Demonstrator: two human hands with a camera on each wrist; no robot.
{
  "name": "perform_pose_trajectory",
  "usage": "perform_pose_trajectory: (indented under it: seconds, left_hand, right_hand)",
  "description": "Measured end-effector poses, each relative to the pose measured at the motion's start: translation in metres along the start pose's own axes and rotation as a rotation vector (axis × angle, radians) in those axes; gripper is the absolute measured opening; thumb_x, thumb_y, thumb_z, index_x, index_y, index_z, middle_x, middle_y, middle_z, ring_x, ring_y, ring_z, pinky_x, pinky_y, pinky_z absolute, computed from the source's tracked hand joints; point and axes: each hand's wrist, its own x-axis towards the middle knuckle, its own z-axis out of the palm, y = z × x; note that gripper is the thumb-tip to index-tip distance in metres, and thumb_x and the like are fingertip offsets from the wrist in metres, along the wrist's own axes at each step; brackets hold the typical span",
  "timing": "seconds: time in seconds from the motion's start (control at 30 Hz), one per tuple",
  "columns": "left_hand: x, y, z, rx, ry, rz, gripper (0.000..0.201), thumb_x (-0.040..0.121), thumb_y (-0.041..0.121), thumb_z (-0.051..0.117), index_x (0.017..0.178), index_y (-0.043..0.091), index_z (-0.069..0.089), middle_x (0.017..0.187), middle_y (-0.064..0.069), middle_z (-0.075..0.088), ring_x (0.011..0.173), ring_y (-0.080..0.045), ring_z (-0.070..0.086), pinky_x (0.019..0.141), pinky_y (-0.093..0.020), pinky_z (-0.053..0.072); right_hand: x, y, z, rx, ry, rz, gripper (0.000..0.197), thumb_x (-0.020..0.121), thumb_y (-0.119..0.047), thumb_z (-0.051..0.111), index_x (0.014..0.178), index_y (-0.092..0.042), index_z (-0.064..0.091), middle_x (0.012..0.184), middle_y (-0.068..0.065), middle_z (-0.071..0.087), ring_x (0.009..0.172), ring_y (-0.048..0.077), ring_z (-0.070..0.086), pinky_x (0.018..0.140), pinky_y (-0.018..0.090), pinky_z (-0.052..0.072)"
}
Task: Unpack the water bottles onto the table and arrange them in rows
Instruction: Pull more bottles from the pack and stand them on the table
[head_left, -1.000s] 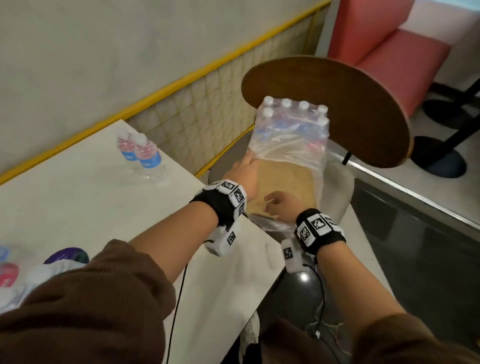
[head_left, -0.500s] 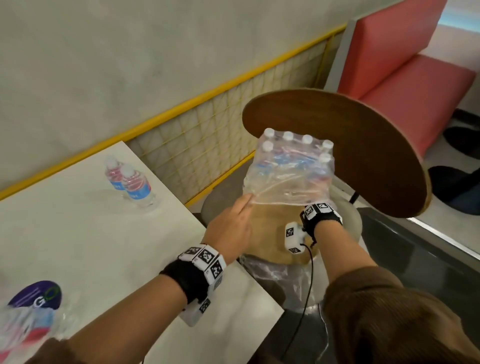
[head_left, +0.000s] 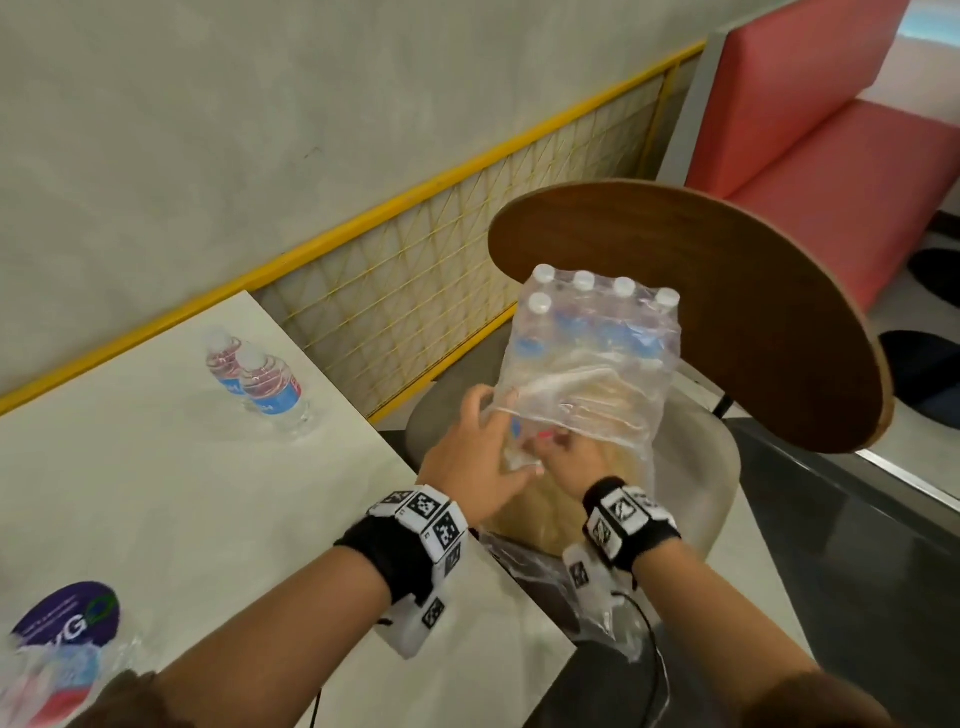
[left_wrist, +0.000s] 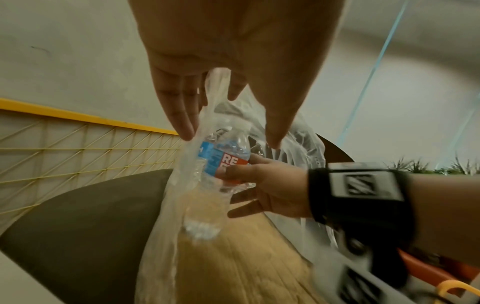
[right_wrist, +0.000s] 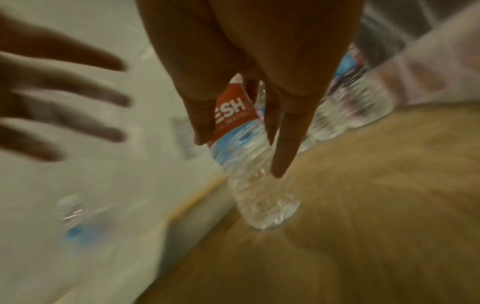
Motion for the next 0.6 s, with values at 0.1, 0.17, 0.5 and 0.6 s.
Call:
perform_pose_trajectory:
  seconds: [0.1,0.17,0.5,0.6]
  left_hand:
    - [0.006,-0.002,0.003,-0.008,-0.087,-0.090,0.055,0.082,0.051,0.062,0.130,0.032,0.044,0.150,0.007,0.015,0.115,-0.023,0.054,0.090,-0.039,0.052]
    - [0.005,-0.006,0.005,-0.008,-0.114,-0.091,0.041,0.087,0.047,0.058,0.124,0.030,0.052,0.146,0.003,0.026,0.112,-0.022,0.056,0.089,-0.038,0.051]
    - [0.002,-0.011,0.011,0.040,-0.134,-0.073,0.055,0.088,0.047,0.056,0.134,0.020,0.042,0.130,-0.003,0.047,0.117,-0.025,0.051,0.094,-0.039,0.046]
    - [0.002,-0.011,0.012,0.017,-0.135,-0.085,0.058,0.088,0.044,0.056,0.137,0.019,0.040,0.133,-0.004,0.046,0.121,-0.025,0.047,0.097,-0.039,0.043]
  right_hand:
    - [-0.021,-0.011,0.021,-0.121,-0.238,-0.135,0.058,0.083,-0.005,0.061,0.134,-0.018,0.037,0.119,-0.001,0.056,0.106,0.017,0.056,0.079,0.022,0.049]
    - [-0.025,-0.028,0.022,-0.333,-0.354,-0.155,0.061,0.086,-0.003,0.053,0.142,-0.014,0.032,0.138,0.008,0.048,0.120,0.021,0.051,0.097,0.028,0.044]
    - [0.050,-0.048,-0.025,-0.746,-0.067,0.037,0.054,0.099,-0.015,0.039,0.150,-0.016,0.022,0.158,0.009,0.018,0.144,0.025,0.021,0.118,0.036,0.021]
    - [0.052,-0.047,-0.023,-0.849,-0.086,0.033,0.052,0.100,-0.012,0.034,0.150,-0.015,0.021,0.158,0.009,0.017,0.145,0.025,0.020,0.117,0.034,0.020]
